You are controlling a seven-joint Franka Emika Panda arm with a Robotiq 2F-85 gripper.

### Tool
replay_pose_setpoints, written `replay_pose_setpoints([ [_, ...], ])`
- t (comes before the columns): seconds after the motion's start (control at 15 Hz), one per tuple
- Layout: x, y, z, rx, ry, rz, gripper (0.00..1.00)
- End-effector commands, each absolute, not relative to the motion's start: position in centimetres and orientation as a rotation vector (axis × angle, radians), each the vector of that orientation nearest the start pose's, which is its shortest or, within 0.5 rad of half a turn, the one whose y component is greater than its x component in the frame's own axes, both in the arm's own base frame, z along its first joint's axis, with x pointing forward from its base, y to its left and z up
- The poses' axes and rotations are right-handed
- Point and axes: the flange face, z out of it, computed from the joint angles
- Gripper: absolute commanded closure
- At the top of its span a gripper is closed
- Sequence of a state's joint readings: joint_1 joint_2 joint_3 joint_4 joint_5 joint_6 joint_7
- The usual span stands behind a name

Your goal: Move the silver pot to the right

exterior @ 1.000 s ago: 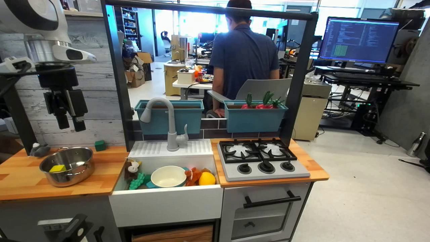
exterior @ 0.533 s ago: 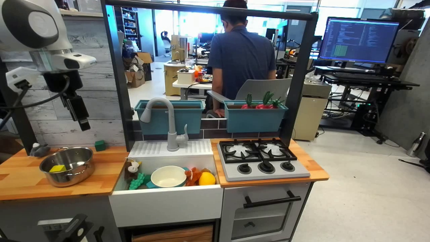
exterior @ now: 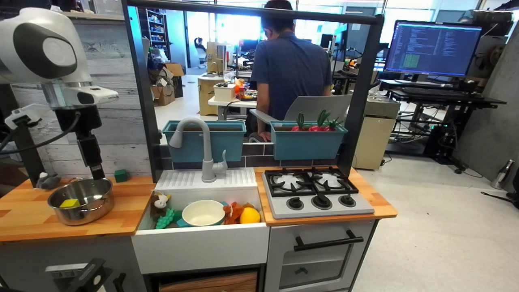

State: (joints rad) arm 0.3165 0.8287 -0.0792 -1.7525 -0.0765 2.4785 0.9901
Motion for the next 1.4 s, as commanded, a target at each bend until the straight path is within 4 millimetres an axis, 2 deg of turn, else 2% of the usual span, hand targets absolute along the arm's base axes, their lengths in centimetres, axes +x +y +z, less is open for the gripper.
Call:
replay_pose_setpoints([
  [0.0,62.7,15.0,7.6,-3.125,1.162,0.083,0.00],
  [0.27,63.1,14.6,6.4,-3.123,1.233,0.144,0.00],
  [0.67,64.7,14.2,5.1,-3.130,1.360,0.140,0.00],
  [1.0,66.3,13.8,3.9,-3.103,1.495,0.061,0.00],
  [1.33,66.4,15.3,4.2,-3.114,1.422,-0.030,0.00],
])
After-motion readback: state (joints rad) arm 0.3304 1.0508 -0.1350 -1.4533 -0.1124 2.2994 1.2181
